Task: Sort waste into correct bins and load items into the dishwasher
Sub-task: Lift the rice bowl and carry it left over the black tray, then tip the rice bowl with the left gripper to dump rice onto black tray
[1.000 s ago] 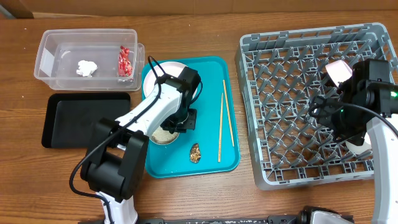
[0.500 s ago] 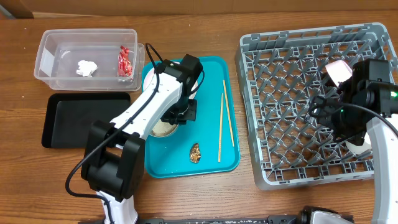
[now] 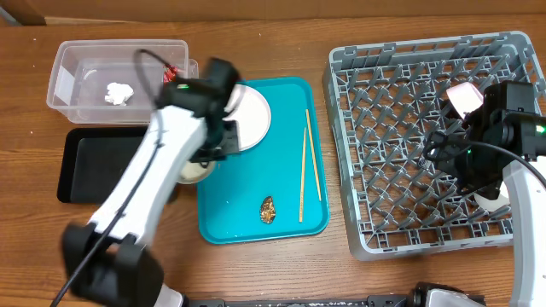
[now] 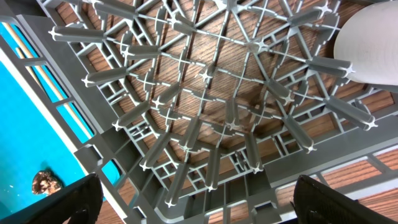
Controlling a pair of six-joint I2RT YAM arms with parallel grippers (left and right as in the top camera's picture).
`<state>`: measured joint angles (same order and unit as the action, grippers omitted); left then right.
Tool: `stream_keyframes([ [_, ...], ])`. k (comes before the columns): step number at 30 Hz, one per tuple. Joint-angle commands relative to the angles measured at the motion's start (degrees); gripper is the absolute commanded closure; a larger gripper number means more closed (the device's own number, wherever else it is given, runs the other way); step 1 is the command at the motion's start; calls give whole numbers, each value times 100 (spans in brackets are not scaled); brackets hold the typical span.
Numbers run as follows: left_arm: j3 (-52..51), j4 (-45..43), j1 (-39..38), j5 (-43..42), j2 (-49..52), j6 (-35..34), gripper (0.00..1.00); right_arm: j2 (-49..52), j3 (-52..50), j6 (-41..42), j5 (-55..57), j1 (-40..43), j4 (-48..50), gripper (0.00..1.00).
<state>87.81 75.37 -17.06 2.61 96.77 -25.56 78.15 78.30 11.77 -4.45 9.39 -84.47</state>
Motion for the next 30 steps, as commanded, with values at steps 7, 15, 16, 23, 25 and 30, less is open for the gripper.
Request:
stream_keyframes([
  [7,-352,-264,1528,-1386,-321,1034,96,-68,-35,24,35,33,28,0],
  [15,-1056,-931,3106,-3488,-313,2511,96,-68,-35,24,35,33,28,0],
  [16,-1145,-990,3285,-3759,-313,2717,96,-68,-35,24,35,33,28,0],
  [23,-1711,-1392,4542,-6063,-197,4266,96,-68,-35,24,35,33,28,0],
  [25,-1805,-1440,4795,-6612,-120,4690,96,-68,-35,24,35,33,28,0],
  [30,-1838,-1436,5235,-7449,221,5558,96,-68,-35,24,35,33,28,0],
])
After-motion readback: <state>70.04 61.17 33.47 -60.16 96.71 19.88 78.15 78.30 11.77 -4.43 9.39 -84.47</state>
